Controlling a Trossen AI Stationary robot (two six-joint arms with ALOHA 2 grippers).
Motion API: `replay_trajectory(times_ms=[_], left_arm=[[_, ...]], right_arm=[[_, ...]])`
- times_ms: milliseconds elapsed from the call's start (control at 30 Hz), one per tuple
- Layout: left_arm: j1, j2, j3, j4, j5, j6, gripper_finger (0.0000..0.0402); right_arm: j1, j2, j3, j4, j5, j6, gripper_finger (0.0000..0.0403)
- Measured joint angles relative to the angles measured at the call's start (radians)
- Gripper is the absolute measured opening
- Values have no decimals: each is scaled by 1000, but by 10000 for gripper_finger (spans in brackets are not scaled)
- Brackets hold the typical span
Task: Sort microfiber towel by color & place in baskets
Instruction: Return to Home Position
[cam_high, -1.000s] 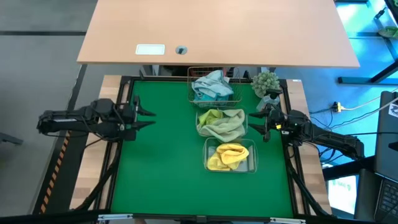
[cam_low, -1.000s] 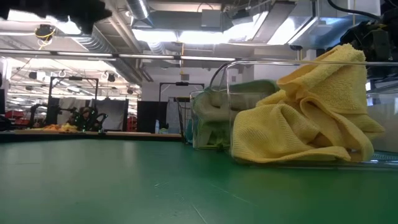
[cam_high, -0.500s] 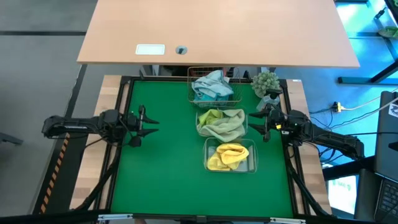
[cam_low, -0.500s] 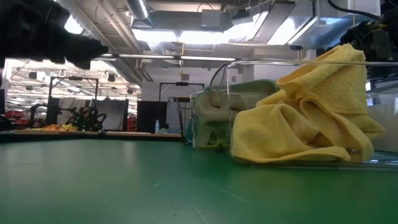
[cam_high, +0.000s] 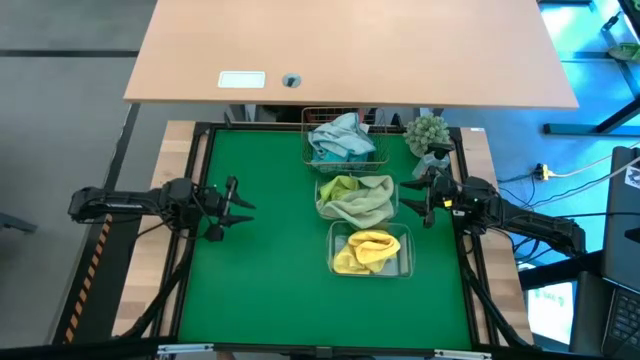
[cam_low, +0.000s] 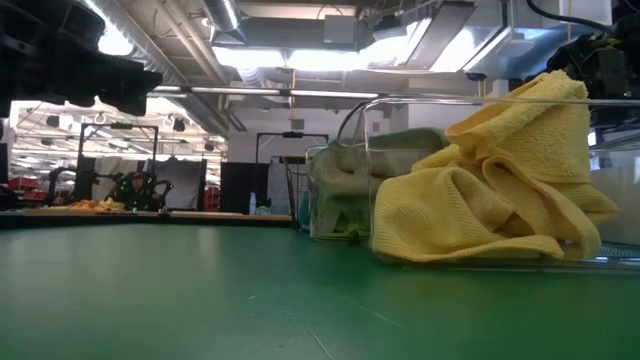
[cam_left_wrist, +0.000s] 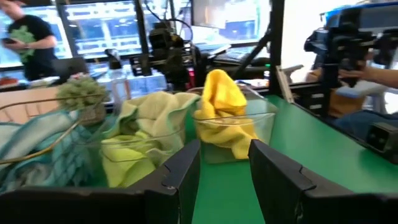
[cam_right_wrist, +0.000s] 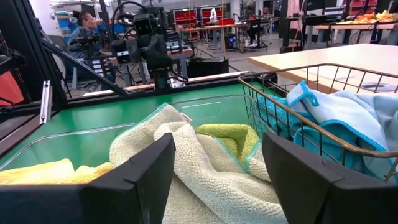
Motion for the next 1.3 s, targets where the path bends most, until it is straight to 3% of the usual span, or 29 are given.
replay_trajectory(times_ms=[1300], left_arm=[[0,1,0,-75,-71,-25,132]], right_arm=[[1,0,0,0,-3,-1,241]])
